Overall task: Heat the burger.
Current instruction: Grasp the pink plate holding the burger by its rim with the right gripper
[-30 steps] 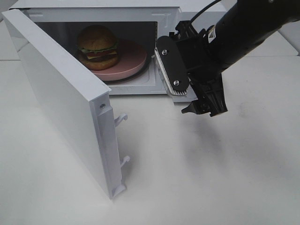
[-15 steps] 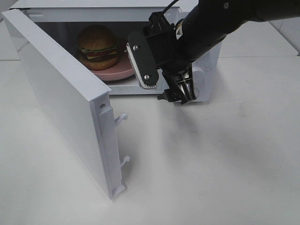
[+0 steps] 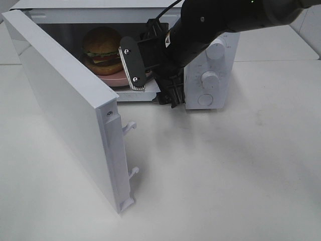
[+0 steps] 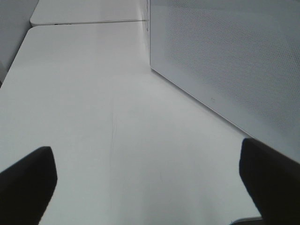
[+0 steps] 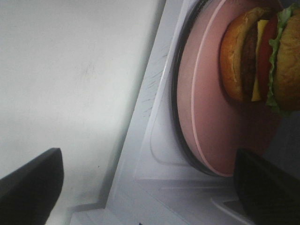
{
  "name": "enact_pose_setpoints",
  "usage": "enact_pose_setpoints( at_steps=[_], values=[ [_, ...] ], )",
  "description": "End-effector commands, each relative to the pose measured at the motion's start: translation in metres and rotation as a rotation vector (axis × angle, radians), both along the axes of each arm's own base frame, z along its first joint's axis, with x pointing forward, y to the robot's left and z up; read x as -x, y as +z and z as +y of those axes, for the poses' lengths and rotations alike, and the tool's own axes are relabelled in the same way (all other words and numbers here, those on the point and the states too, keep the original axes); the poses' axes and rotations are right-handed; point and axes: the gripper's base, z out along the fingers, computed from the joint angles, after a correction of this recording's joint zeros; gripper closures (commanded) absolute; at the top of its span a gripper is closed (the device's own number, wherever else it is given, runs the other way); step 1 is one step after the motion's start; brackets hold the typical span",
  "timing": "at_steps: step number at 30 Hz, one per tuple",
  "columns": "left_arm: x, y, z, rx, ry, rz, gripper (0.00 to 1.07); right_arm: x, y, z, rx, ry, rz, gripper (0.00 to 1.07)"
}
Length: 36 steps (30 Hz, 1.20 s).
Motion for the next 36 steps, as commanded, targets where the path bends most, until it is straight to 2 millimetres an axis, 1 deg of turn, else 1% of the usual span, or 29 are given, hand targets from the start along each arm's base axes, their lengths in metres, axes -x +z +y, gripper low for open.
enact_pose_setpoints(
  at_steps=[1, 3, 6, 7, 11, 12, 14, 18, 25, 28, 29, 31, 34, 36],
  values=[
    [0.000, -0.001, -0.001, 0.007, 0.002, -0.010, 0.09, -0.006, -0.005, 0.006, -0.018, -0.018, 0.005, 0.14],
    [0.000, -0.001, -0.001, 0.007, 0.002, -0.010, 0.09, -0.014, -0.010, 0.012, -0.028, -0.031, 0.009, 0.14],
    [0.000, -0.001, -0.001, 0.007, 0.002, -0.010, 0.09, -0.019, -0.014, 0.015, -0.030, -0.036, 0.011, 0.14],
    [0.000, -0.001, -0.001, 0.007, 0.002, -0.010, 0.09, -0.024, -0.018, 0.019, -0.040, -0.047, 0.014, 0.15],
    [0.000, -0.001, -0.001, 0.007, 0.002, -0.010, 0.09, -0.030, -0.025, 0.024, -0.049, -0.067, 0.026, 0.16],
    [0.000, -0.001, -0.001, 0.007, 0.002, -0.010, 0.09, -0.035, -0.029, 0.027, -0.055, -0.076, 0.029, 0.16],
    [0.000, -0.001, -0.001, 0.007, 0.002, -0.010, 0.09, -0.037, -0.030, 0.028, -0.058, -0.079, 0.029, 0.16],
    [0.000, -0.001, -0.001, 0.007, 0.002, -0.010, 0.09, -0.048, -0.039, 0.036, -0.055, -0.096, 0.046, 0.17],
    [0.000, -0.001, -0.001, 0.007, 0.002, -0.010, 0.09, -0.060, -0.044, 0.045, -0.058, -0.106, 0.049, 0.19],
    [0.000, -0.001, -0.001, 0.007, 0.002, -0.010, 0.09, -0.066, -0.042, 0.049, -0.081, -0.126, 0.044, 0.19],
    [0.000, -0.001, -0.001, 0.007, 0.002, -0.010, 0.09, -0.066, -0.042, 0.049, -0.081, -0.126, 0.044, 0.19],
    [0.000, -0.001, -0.001, 0.007, 0.002, -0.010, 0.09, -0.072, -0.042, 0.051, -0.069, -0.134, 0.054, 0.20],
    [0.000, -0.001, -0.001, 0.007, 0.002, -0.010, 0.09, -0.074, -0.043, 0.051, -0.065, -0.135, 0.057, 0.20],
    [0.000, -0.001, -0.001, 0.007, 0.002, -0.010, 0.09, -0.079, -0.043, 0.052, -0.075, -0.143, 0.049, 0.21]
  ],
)
